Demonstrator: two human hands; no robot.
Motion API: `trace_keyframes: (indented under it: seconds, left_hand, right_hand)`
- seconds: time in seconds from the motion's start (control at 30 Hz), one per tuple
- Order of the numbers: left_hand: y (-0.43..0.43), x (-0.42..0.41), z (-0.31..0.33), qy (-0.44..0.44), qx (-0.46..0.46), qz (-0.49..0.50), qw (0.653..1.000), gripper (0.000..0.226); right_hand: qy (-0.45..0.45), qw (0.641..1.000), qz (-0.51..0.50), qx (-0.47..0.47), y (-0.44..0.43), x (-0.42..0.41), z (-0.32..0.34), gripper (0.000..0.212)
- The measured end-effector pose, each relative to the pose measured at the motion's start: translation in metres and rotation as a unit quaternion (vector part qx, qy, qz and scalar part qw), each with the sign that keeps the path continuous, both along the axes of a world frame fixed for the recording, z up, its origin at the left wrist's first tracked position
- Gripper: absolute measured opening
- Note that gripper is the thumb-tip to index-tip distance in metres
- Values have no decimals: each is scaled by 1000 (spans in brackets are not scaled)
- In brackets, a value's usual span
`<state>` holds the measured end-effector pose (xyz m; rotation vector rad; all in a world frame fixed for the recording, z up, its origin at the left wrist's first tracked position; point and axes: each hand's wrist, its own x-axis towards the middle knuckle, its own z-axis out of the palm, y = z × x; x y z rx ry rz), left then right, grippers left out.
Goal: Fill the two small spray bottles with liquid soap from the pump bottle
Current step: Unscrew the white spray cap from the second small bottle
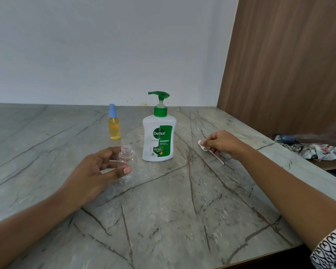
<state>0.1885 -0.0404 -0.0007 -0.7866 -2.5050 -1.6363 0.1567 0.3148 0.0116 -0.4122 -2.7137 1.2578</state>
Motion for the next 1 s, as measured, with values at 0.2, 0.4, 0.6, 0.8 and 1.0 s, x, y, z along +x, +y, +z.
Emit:
trace_keyframes:
  seconds: [0.2, 0.4, 0.6, 0.8, 1.0]
  left_hand:
    - [0, 1, 0, 2, 1, 6, 1000, 45]
    - [-1, -1, -1, -5, 1, 3, 1000, 58]
    - [-1, -2, -2, -4, -4, 6, 1000, 60]
    - [1, -3, 6, 15, -10, 27, 999, 47]
    - [-8, -8, 20, 11, 28, 38, 999, 47]
  right_hand:
    - [-35, 998, -4, -56, -27, -3, 6, 26]
    - [-70, 989, -43, -123, -24, 0, 11, 39]
    - [-76, 986, -91, -119, -15, 6, 11, 41]
    - [134, 988, -77, -1, -14, 8, 26, 21]
    - [113, 991, -53, -53, -17, 4, 35, 20]
